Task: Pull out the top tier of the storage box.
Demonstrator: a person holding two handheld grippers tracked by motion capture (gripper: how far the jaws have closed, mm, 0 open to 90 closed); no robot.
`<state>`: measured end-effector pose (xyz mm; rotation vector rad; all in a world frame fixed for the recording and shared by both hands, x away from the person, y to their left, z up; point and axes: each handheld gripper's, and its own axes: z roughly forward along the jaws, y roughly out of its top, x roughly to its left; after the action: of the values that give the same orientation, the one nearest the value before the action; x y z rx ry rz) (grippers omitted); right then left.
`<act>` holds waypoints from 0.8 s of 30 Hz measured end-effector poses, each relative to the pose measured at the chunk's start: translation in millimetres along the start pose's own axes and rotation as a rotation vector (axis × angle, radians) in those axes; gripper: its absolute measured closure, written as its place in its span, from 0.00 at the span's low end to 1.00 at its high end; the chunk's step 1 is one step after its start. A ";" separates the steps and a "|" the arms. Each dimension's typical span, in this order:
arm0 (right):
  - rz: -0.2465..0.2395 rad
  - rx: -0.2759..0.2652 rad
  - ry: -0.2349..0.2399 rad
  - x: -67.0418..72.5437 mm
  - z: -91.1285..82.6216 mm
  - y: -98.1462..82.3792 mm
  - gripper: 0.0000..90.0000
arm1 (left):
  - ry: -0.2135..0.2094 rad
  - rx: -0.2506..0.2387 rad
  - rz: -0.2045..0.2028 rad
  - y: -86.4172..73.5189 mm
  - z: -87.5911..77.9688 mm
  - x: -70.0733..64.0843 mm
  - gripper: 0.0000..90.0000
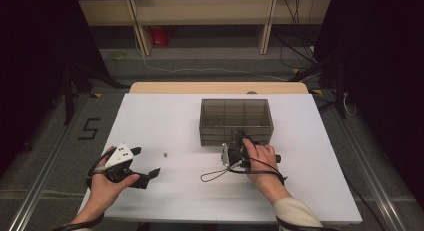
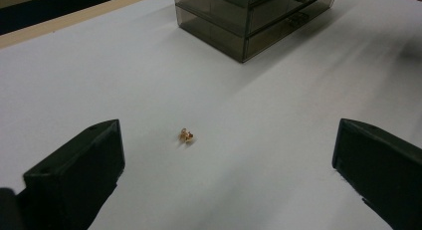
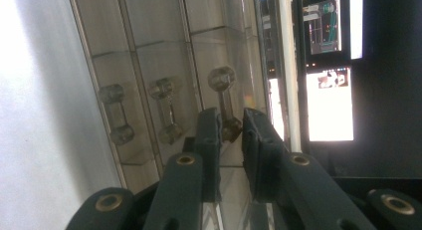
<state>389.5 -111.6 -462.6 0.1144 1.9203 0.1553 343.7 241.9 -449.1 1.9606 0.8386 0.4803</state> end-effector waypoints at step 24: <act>-0.033 -0.001 -0.015 2.6 -1.6 -1.1 0.89 | -0.001 -0.004 -0.001 -0.3 -0.1 0.0 0.00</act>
<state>387.0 -112.3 -464.7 0.0833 1.9062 0.1328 343.6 242.1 -449.4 1.9562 0.8378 0.4799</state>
